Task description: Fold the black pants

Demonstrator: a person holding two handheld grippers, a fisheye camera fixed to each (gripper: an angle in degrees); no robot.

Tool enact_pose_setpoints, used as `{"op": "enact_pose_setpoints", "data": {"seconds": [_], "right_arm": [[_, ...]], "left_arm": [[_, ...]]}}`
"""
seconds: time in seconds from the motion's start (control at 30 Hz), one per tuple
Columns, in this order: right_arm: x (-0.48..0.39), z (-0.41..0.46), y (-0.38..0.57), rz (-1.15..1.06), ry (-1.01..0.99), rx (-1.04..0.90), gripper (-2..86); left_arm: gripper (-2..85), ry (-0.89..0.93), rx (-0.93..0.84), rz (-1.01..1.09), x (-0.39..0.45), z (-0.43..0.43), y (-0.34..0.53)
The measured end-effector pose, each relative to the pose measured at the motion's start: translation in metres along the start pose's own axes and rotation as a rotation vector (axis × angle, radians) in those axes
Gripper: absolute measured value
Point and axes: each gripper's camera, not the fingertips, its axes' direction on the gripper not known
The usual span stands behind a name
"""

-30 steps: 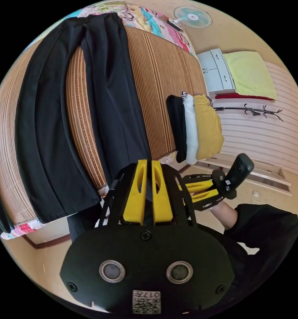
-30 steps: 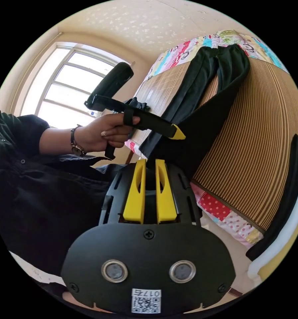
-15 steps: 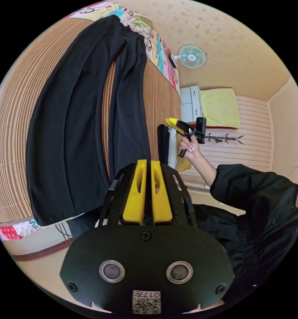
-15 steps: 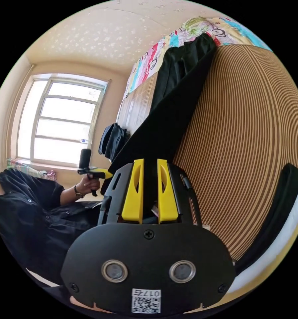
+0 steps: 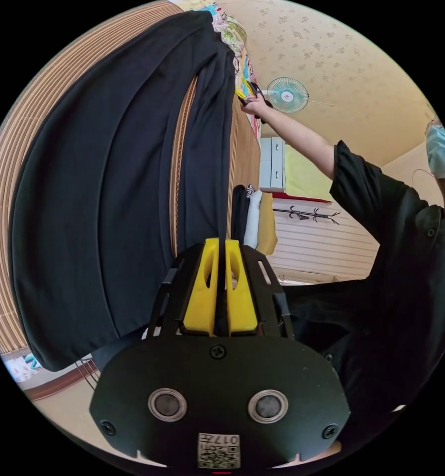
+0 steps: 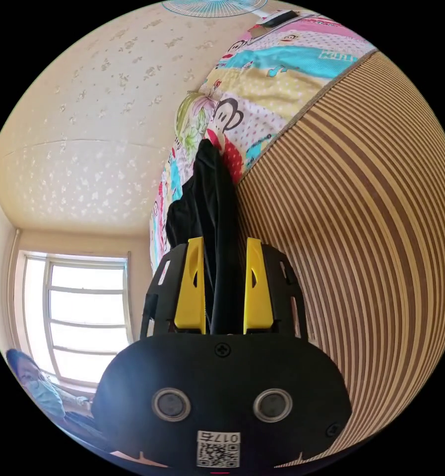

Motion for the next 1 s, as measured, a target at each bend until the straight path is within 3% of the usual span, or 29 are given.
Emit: {"op": "enact_pose_setpoints", "data": {"seconds": [0.27,0.37,0.57,0.73,0.87,1.0], "right_arm": [[-0.105,0.079,-0.063,-0.188,0.358,0.008,10.5],[-0.150,0.116,-0.063,-0.293,0.597,-0.061,6.4],[-0.294,0.175,0.003,-0.701,1.140,0.125,1.9],[-0.412,0.244,0.070,-0.982,1.055,0.168,1.3],[-0.450,0.307,0.097,-0.980,0.951,0.118,1.4],[-0.434,0.381,0.107,-0.855,0.928,-0.021,1.6]], "left_arm": [[-0.1,0.102,0.039,-0.046,-0.008,-0.032,0.003],[-0.1,0.126,0.054,-0.074,-0.009,-0.043,0.007],[-0.1,0.117,0.114,-0.147,0.002,-0.088,0.025],[-0.1,0.036,0.180,-0.206,0.009,-0.133,0.050],[0.0,-0.005,0.270,-0.292,-0.003,-0.165,0.072],[-0.1,-0.119,0.317,-0.340,-0.021,-0.183,0.078]]}}
